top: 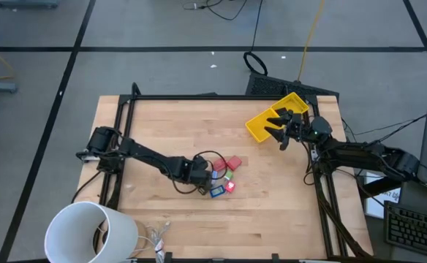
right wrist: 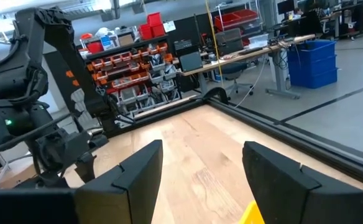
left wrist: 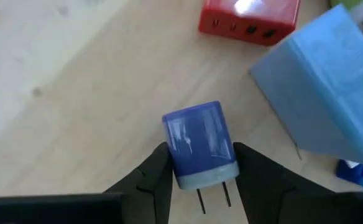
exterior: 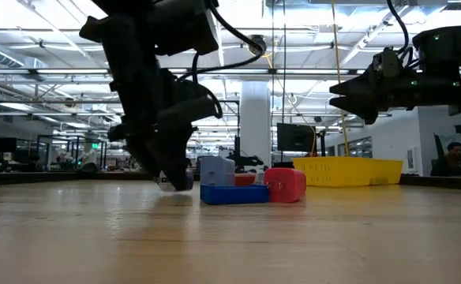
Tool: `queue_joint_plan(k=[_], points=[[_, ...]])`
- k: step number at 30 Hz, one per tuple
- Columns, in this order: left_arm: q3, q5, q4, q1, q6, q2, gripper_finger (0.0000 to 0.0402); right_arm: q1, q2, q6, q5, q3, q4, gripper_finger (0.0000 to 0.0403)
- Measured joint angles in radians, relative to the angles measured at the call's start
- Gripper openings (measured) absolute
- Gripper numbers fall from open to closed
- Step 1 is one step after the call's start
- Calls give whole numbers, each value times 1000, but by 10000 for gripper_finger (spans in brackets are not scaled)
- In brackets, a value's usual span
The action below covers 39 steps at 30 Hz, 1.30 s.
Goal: Pick & Place Office items
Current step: Put the violet charger adapter into the left yellow bin
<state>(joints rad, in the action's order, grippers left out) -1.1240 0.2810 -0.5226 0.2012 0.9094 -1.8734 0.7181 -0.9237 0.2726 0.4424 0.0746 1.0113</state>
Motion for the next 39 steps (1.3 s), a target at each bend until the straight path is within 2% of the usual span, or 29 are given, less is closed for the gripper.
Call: queue_joint_plan(k=[6,10,13,17,22,26,30,39], points=[[1,103,-2,0,-57,38,140,0,0,0,0,0,17,210],[1,128,23,0,-97,101,140,-12,0,-4,1,0,17,208],[1,139,100,0,-167,154,141,-49,0,-22,3,0,37,208],[1,131,276,-3,-349,195,141,-128,0,-93,3,0,64,208],[1,25,468,-23,-580,204,142,-252,0,-231,-1,0,64,207],[1,75,557,-30,-782,204,143,-351,-1,-262,-76,11,51,206],[1,126,662,-48,-881,204,144,-431,-10,-256,-160,48,57,213],[1,29,858,-75,-1011,199,144,-531,-84,-123,-183,164,55,237]])
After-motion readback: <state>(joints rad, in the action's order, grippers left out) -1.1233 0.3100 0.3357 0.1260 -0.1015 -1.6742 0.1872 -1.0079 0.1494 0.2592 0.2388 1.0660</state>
